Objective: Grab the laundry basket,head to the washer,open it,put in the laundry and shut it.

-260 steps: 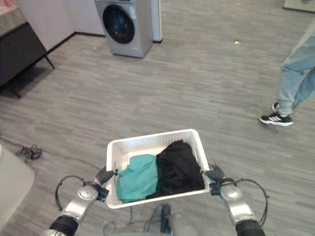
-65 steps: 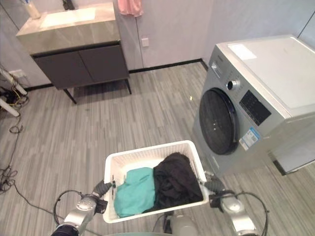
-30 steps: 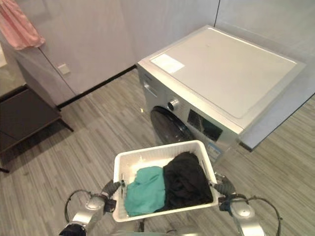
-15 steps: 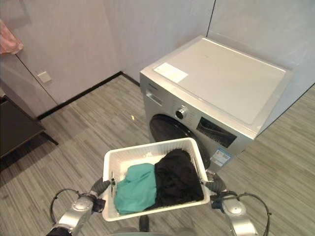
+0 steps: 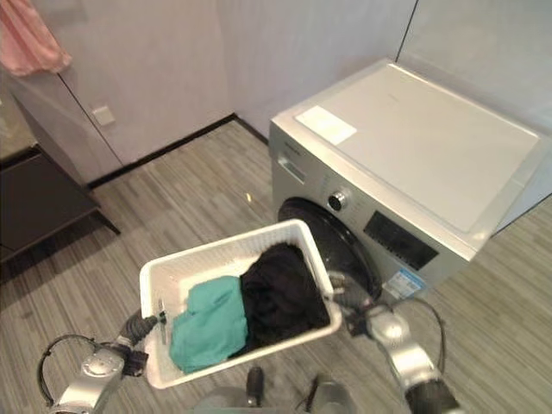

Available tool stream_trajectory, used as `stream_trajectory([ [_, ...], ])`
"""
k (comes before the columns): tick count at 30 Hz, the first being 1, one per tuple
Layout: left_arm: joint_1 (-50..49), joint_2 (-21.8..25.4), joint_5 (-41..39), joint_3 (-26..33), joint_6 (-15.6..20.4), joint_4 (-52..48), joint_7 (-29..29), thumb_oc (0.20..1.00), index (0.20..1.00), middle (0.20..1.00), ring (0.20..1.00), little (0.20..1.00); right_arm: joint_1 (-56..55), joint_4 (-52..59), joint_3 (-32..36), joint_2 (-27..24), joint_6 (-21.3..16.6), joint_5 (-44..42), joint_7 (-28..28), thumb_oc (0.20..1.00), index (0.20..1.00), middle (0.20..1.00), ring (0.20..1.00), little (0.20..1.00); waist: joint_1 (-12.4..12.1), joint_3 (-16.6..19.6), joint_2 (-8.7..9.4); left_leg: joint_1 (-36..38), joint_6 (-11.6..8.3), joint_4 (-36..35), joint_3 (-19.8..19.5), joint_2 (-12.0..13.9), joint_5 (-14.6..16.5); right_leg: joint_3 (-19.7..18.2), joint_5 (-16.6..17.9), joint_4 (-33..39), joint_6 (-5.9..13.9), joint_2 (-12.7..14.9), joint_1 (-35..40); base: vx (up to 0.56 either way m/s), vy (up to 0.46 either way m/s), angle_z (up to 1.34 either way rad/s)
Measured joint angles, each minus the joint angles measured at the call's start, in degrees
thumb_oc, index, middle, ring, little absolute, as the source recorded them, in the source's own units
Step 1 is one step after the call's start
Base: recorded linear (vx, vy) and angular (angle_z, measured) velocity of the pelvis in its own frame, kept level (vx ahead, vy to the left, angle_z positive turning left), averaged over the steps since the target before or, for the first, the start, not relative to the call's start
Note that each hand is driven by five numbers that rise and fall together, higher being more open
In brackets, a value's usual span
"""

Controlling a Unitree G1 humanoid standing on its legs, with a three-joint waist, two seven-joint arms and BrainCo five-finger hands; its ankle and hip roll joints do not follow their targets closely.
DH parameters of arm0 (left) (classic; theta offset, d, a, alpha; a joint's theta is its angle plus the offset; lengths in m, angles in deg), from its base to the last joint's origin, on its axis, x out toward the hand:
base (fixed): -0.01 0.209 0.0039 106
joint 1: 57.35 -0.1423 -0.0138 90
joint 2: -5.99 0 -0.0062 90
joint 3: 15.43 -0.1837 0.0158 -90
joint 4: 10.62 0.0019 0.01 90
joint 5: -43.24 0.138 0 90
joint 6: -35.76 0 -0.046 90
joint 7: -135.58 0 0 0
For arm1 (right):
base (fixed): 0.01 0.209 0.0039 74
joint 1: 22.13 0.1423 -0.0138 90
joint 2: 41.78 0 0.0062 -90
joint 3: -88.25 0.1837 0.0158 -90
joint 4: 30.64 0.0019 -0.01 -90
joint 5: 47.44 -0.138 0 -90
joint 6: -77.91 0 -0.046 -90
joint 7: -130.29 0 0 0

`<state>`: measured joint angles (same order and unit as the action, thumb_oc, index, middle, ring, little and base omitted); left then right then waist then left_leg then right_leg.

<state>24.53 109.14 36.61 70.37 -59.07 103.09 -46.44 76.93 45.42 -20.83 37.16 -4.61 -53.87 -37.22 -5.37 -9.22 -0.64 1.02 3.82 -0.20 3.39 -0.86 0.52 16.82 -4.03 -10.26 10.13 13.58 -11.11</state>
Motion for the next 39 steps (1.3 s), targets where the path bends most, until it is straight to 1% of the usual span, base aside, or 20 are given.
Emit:
stream_trajectory([
  [3,-0.16,0.01,0.45,3.25,0.22,0.06,0.22,0.2,0.2,0.2,0.2,0.2,2.06,0.23,-2.11,0.48,0.24,0.13,0.09,0.2,0.2,0.2,0.2,0.2,-2.09,0.84,1.83,2.31,-1.08,-0.23,-1.73,-0.13,1.11,-1.95,3.5,-0.36,-0.74,1.09,2.03,0.17,-0.121,0.38],
  [5,-0.22,0.03,0.27,4.09,0.19,0.91,0.54,0.2,0.2,0.2,0.2,0.2,4.87,0.12,-2.86,0.49,0.42,0.5,0.54,0.2,0.2,0.2,0.2,0.2,-2.59,1.15,1.22,4.11,-2.2,-0.49,-3.21,1.6,1.65,-1.12,6.9,1.42,-2.58,-0.74,4.54,0.12,-0.087,0.33],
  [6,-0.52,-0.18,-0.19,4.01,0.35,0.79,0.56,0.2,0.2,0.2,0.2,0.2,6.3,0.18,-2.82,0.45,0.43,0.53,0.47,0.2,0.2,0.2,0.2,0.2,-3.53,1.97,-0.02,4.84,-2.91,-1.12,-3.57,3.97,1.55,0.15,6.48,2.89,-4.24,-3.14,5.94,0.11,-0.09,0.36],
  [9,-0.46,-0.17,-0.35,4.36,0.54,0.62,0.59,0.2,0.2,0.2,0.2,0.2,7.52,0.89,-2.85,0.43,0.43,0.55,0.4,0.2,0.2,0.2,0.2,0.2,-3.57,2.7,-0.7,4.89,-4.41,-0.95,-2.55,6.35,1.12,1.09,6.36,4.03,-6.4,-6.11,6.99,0.07,-0.086,0.03],
  [14,0.75,-0.28,-1.82,4.38,0.58,1.15,0.63,0.2,0.2,0.2,0.2,0.2,7.42,1.25,-2.88,0.21,1.42,0.56,0.27,0.2,0.2,0.2,0.2,0.2,-2.9,2.86,-0.63,4.93,-4.95,0.05,-1.01,8.02,0.75,0.41,5.86,4.94,-7.73,-8.17,7.32,0.07,-0.091,-0.17],
  [16,1.53,-0.27,-1.82,4.37,0.57,1.25,0.67,0.2,0.2,0.2,0.2,0.2,7.44,1.75,-2.95,-0.21,1.81,0.42,0.32,0.2,0.2,0.2,0.2,0.2,-2.66,2.86,-0.64,4.54,-6.38,0.69,-1.04,8.28,0.09,0.42,5.4,4.93,-7.74,-8.73,7.35,-0.03,-0.099,0.0],
  [18,2.61,-0.22,-1.85,4.48,0.6,3.14,1.09,0.2,0.2,0.2,0.2,0.2,7.53,2.21,-3.24,0.04,1.84,0.41,0.22,0.2,0.2,0.2,0.2,0.2,-3.19,2.89,-0.56,1.89,-8.74,6.41,-1.28,8.17,0.47,0.47,4.55,4.72,-7.86,-8.55,7.67,-0.12,-0.144,0.1],
  [19,3.5,-0.12,-1.87,4.47,0.61,3.78,1.1,0.2,0.2,0.2,0.2,0.2,7.7,2.25,-3.25,0.14,1.84,0.29,0.03,0.2,0.2,0.2,0.2,0.2,-3.25,2.63,-0.15,-1.92,-10.34,13.66,-2.14,7.81,1.41,0.87,3.96,4.5,-8.61,-8.07,7.54,-0.04,-0.03,0.2],
  [21,4.78,0.07,-2.46,4.58,0.53,5.61,1.99,0.2,0.2,0.2,0.2,0.2,9.93,2.35,-4.67,-0.03,2.09,0.16,-0.27,0.2,0.2,0.2,0.2,0.2,-4.75,0.78,1.06,-11.22,-14.0,31.06,-11.03,5.81,-1.18,0.57,4.1,6.55,-10.39,-7.07,9.57,0.1,0.066,0.08],
  [22,4.61,0.36,-2.66,4.69,0.5,5.74,1.95,0.2,0.2,0.2,0.2,0.2,10.14,2.87,-4.97,-0.04,2.15,0.08,-0.25,0.2,0.2,0.2,0.2,0.2,-4.78,0.7,1.1,-11.62,-12.63,29.67,-10.81,6.71,-0.02,1.72,4.47,8.07,-10.23,-7.25,10.96,0.28,0.257,0.31],
  [23,4.33,0.52,-3.86,5.7,0.61,4.94,2.09,0.2,0.2,0.2,0.2,0.2,10.34,4.82,-5.05,-0.05,2.21,-0.07,-0.42,0.2,0.2,0.2,0.2,0.2,-3.94,0.55,1.64,-11.94,-11.03,18.12,-7.41,9.83,0.59,3.28,3.36,7.65,-10.14,-7.38,11.13,0.28,0.263,0.53],
  [26,4.72,0.99,-4.33,5.69,0.55,5.21,3.13,0.2,0.2,0.2,0.2,0.2,12.32,4.64,-5.9,0.56,2.66,0.27,-0.83,0.2,0.2,0.2,0.2,0.2,-4.21,-0.21,2.33,-11.07,-12.44,2.31,-8.2,14.48,-1.77,2.42,3.59,8.56,-8.91,-7.6,10.78,0.18,0.248,0.07],
  [29,1.62,0.99,-4.75,5.81,0.63,4.06,3.08,0.2,0.2,0.2,0.2,0.2,12.4,5.07,-6.69,1.09,2.99,0.37,-0.26,0.2,0.2,0.2,0.2,0.2,-4.77,0.38,1.06,-8.6,-12.2,4.52,-8.77,11.81,-1.75,0.23,3.86,8.23,-7.4,-5.62,11.19,0.11,0.257,-0.53],
  [31,0.32,1.05,-4.78,6.03,0.69,3.69,3.08,0.2,0.2,0.2,0.2,0.2,12.71,6.2,-7.24,0.94,2.98,0.4,-0.21,0.2,0.2,0.2,0.2,0.2,-4.85,1.85,-2.72,-4.99,-9.2,2.58,-7.64,9.42,-0.64,-0.89,4.12,7.56,-5.26,-5.6,10.61,0.1,0.217,-0.48],
  [32,0.16,1.73,-4.78,7.37,0.69,3.44,3.23,0.2,0.2,0.2,0.2,0.2,12.81,5.93,-7.57,2.64,3.31,0.46,-0.7,0.2,0.2,0.2,0.2,0.2,-5.21,1.99,-1.46,-4.63,-9.58,1.67,-5.91,8.36,-1.18,-2.3,3.94,6.82,-5.08,-3.91,9.72,0.08,0.172,-0.66],
  [33,-0.51,3.69,-4.76,10.8,0.69,3.08,3.43,0.2,0.2,0.2,0.2,0.2,14.53,6.0,-9.56,4.1,3.74,0.45,-0.89,0.2,0.2,0.2,0.2,0.2,-6.11,2.31,0.54,-4.06,-8.55,0.8,-3.0,5.83,-1.42,-2.51,4.12,6.44,-4.62,-0.49,8.67,0.06,0.115,-0.53],
  [34,-0.33,4.79,-4.76,11.47,0.71,2.98,3.51,0.2,0.2,0.2,0.2,0.2,14.98,6.0,-9.76,4.52,3.74,0.45,-0.92,0.2,0.2,0.2,0.2,0.2,-6.5,2.44,1.11,-3.97,-8.53,0.95,-2.61,4.82,-1.61,-2.55,4.3,6.57,-4.34,0.69,8.99,0.06,0.098,-0.3],
  [36,-0.54,6.5,-4.75,13.99,0.73,1.26,3.65,0.2,0.2,0.2,0.2,0.2,16.69,5.82,-9.73,6.22,3.75,0.47,-1.13,0.2,0.2,0.2,0.2,0.2,-6.96,2.74,1.65,-4.04,-8.29,0.81,-2.66,3.49,-1.48,-2.87,5.2,6.75,-2.92,2.35,10.44,0.04,0.072,0.03],
  [37,-0.26,8.59,-4.77,15.48,0.82,0.01,3.94,0.2,0.2,0.2,0.2,0.2,20.1,5.72,-10.39,6.55,3.75,0.53,-1.14,0.2,0.2,0.2,0.2,0.2,-8.19,2.81,2.19,-4.01,-8.27,0.76,-2.13,3.12,-1.5,-2.88,6.62,7.57,-0.71,2.88,11.47,0.02,0.051,-0.17],
  [39,-0.32,10.1,-4.79,17.22,0.9,-0.9,4.34,0.2,0.2,0.2,0.2,0.2,23.97,4.77,-11.01,7.63,3.74,0.52,-1.17,0.2,0.2,0.2,0.2,0.2,-9.77,2.32,2.47,-2.95,-8.26,0.63,-0.49,3.16,-1.5,-1.86,8.66,9.48,1.26,3.13,12.49,0.0,0.025,-0.37],
])
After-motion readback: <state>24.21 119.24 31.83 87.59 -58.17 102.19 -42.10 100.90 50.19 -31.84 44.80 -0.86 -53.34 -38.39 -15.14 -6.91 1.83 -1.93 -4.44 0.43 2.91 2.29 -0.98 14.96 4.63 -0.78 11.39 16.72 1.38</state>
